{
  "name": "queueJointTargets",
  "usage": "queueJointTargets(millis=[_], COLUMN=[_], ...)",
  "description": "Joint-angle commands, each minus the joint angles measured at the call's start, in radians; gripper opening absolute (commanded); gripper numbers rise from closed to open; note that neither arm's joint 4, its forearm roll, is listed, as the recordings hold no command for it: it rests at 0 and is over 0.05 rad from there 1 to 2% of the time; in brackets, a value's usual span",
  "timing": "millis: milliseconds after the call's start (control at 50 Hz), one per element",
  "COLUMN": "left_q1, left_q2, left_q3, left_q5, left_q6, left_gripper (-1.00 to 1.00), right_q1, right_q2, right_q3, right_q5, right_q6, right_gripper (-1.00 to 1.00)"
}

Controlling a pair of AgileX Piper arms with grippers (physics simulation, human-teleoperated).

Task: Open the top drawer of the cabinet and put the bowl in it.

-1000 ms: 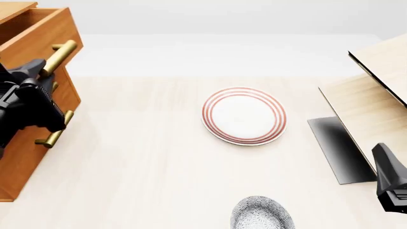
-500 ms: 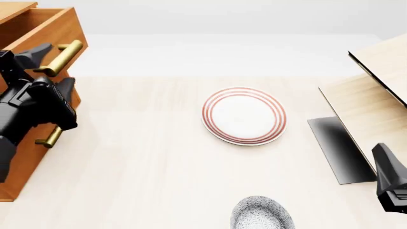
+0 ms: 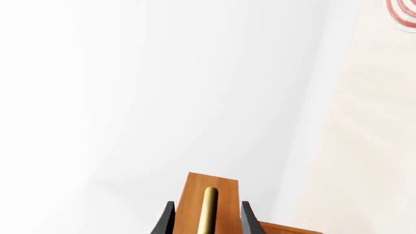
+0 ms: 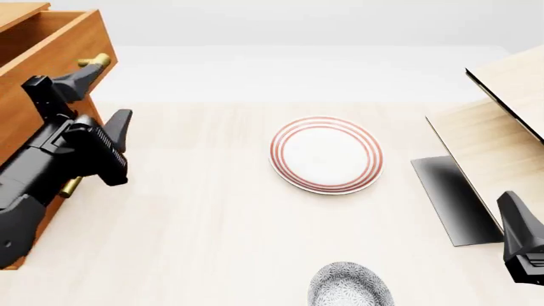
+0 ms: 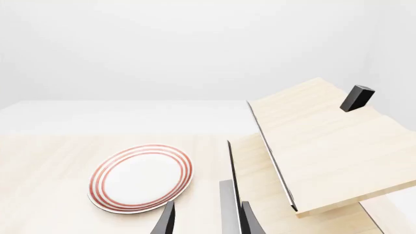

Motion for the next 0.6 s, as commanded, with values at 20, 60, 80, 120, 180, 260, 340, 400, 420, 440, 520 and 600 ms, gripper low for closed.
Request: queueJointTargets(millis=[20,60,80,120,180,260,340,400,420,440,520,600], left_q1=[-0.041,-0.042,-0.032,-0.029,-0.018,-0.002,0.017,0.032,0.033,0.041,0.050,0.071], left_q2=[-0.115,-0.158,-0.193,-0.206,-0.253,-0.290,-0.317,-0.334,-0.335,-0.336,-0.354,-0.363], left_q3=[-0.022,-0.036,-0.043,-0.044,-0.068,-0.109,-0.140,-0.182,-0.187,-0.192,-0.278,-0.306], left_q5=[0.143,0.206,0.252,0.264,0.351,0.462,0.540,0.613,0.621,0.635,0.760,0.809], left_q6=[-0.096,-0.138,-0.164,-0.171,-0.225,-0.307,-0.365,-0.423,-0.429,-0.435,-0.521,-0.546], left_gripper=[1.00,1.00,1.00,1.00,1.00,1.00,1.00,1.00,1.00,1.00,1.00,1.00], right_q1=[0.000,0.000,0.000,0.000,0.000,0.000,0.000,0.000,0.000,0.000,0.000,0.000], right_q2=[-0.001,-0.002,-0.002,-0.002,-0.002,-0.002,-0.002,-0.002,-0.002,-0.002,-0.002,-0.002], right_q3=[0.001,0.001,0.001,0.001,0.001,0.001,0.001,0.001,0.001,0.001,0.001,0.001], right_q5=[0.001,0.001,0.001,0.001,0.001,0.001,0.001,0.001,0.001,0.001,0.001,0.001], right_q6=[0.000,0.001,0.000,0.001,0.000,-0.001,-0.001,-0.001,-0.001,-0.001,0.000,0.000], right_gripper=[1.00,1.00,1.00,1.00,1.00,1.00,1.00,1.00,1.00,1.00,1.00,1.00])
